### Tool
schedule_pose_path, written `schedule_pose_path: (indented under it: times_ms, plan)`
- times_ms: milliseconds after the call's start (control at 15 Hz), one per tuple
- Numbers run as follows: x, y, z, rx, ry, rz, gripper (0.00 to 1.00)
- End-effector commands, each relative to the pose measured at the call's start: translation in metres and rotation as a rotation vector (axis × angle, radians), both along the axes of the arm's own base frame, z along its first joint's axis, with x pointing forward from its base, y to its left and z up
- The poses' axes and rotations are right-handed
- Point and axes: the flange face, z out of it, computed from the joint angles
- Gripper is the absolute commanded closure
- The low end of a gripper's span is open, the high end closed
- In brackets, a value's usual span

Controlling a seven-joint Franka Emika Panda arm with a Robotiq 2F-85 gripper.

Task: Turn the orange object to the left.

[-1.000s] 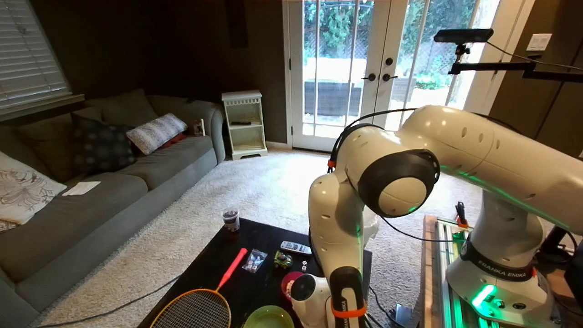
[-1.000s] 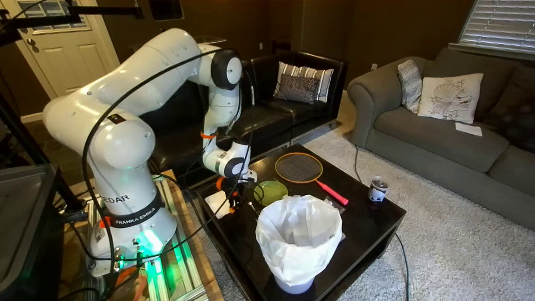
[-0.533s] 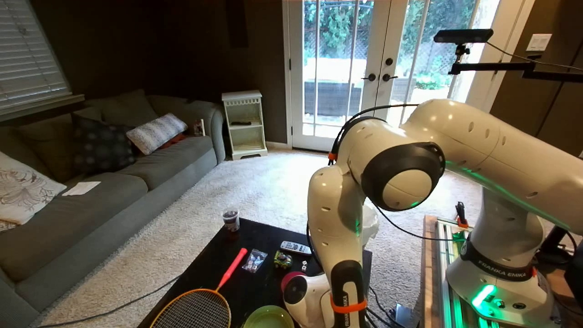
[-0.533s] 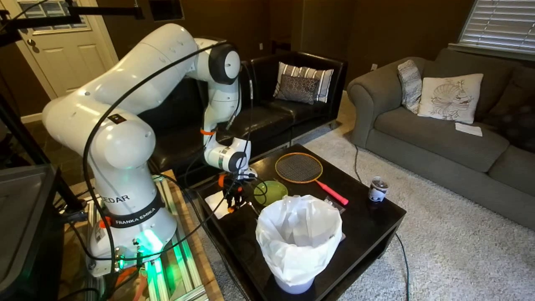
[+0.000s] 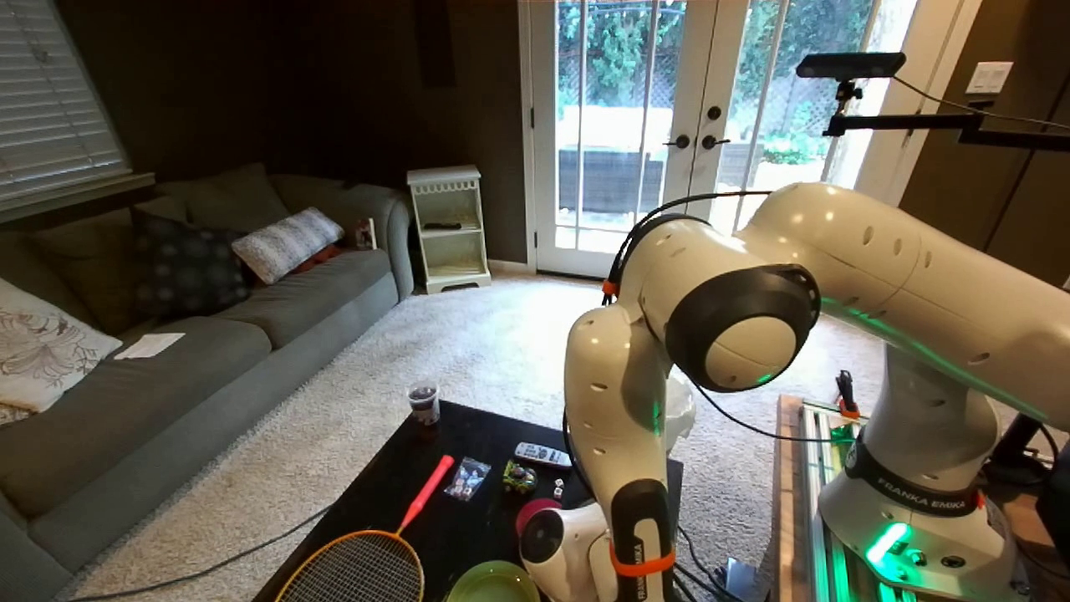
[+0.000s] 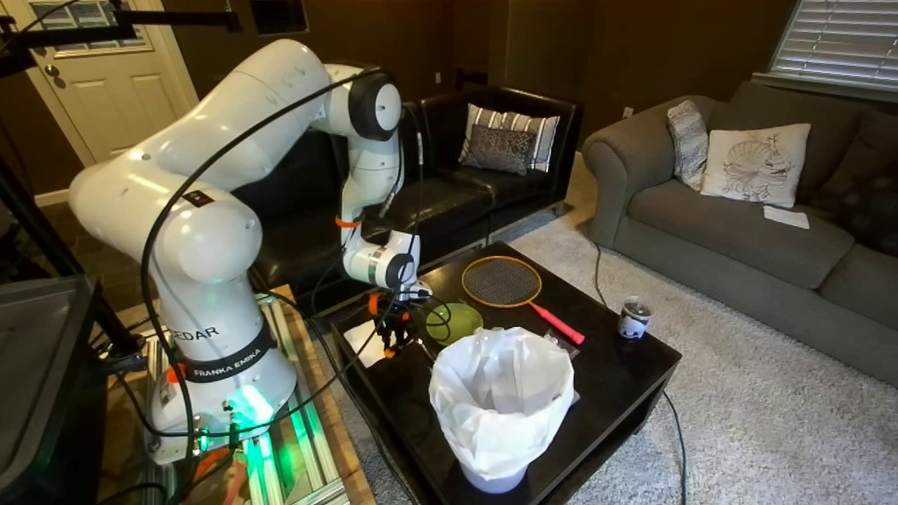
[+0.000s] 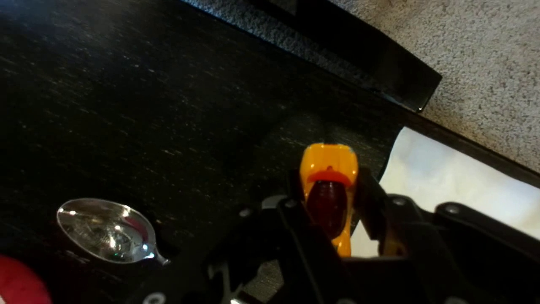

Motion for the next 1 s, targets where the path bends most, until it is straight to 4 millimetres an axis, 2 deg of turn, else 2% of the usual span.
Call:
schedule_pose_path:
  times_ms: [0,533,933]
  plan:
    - [0.002,0.009,0.003,-0.055,-0.022,0.185,0.90]
    - [-0.006,0.027,0.001,-0.082,-0.032,0.563,0.90]
    - [-0.009,0.021,-0.008,-0.020,0.014,0.757,0.90]
